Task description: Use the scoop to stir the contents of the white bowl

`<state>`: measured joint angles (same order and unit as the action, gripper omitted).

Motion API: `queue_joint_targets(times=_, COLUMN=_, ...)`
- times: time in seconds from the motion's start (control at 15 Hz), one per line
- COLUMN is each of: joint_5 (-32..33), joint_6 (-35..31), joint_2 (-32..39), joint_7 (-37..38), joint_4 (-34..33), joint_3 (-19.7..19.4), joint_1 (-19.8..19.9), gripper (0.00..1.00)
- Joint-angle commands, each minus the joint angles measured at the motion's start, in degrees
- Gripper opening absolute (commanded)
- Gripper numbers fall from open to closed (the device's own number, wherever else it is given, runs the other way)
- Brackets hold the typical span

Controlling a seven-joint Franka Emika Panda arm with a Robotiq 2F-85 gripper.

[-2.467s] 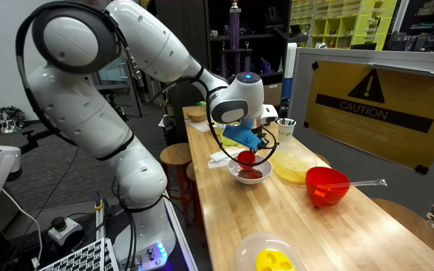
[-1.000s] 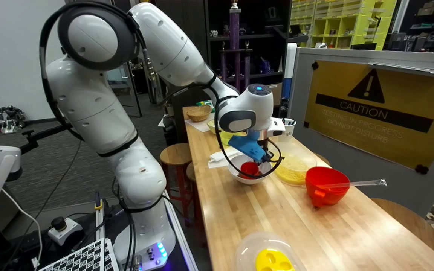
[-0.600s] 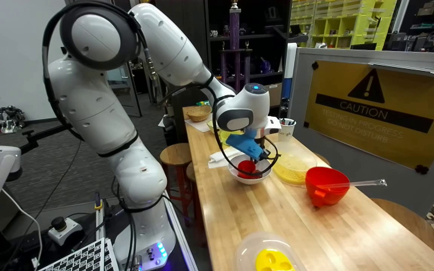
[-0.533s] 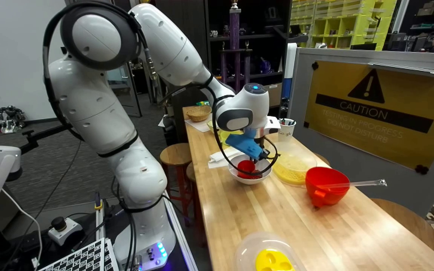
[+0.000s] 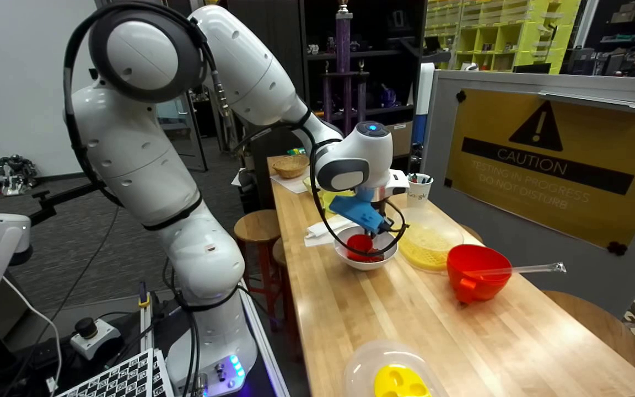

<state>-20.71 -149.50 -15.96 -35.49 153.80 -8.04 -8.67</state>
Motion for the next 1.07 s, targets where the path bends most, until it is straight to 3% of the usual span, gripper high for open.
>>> queue_joint_targets(times=0.0, joint_5=0.4, joint_6=0.2, joint_2=-1.1, joint_7=0.7, joint_4=0.5, joint_3=0.3, joint_1=0.0, gripper=0.47)
queue_joint_targets(times=0.53, joint_5=2.4, joint_6=0.7, joint_2=-2.2, joint_7=2.9, joint_4=0.5, joint_3=0.9, joint_1=1.3, gripper=1.0)
queue_joint_targets(times=0.8, joint_5=8.7, joint_6=1.8, joint_2=-5.7, joint_7=9.6, joint_4=1.1, joint_3=2.3, joint_1=3.8, gripper=1.0)
queue_joint_targets(times=1.0, joint_5=16.1, joint_6=5.4, joint_2=-9.6, joint_7=19.9, joint_4=1.6, joint_3=5.5, joint_1=6.7, gripper=1.0)
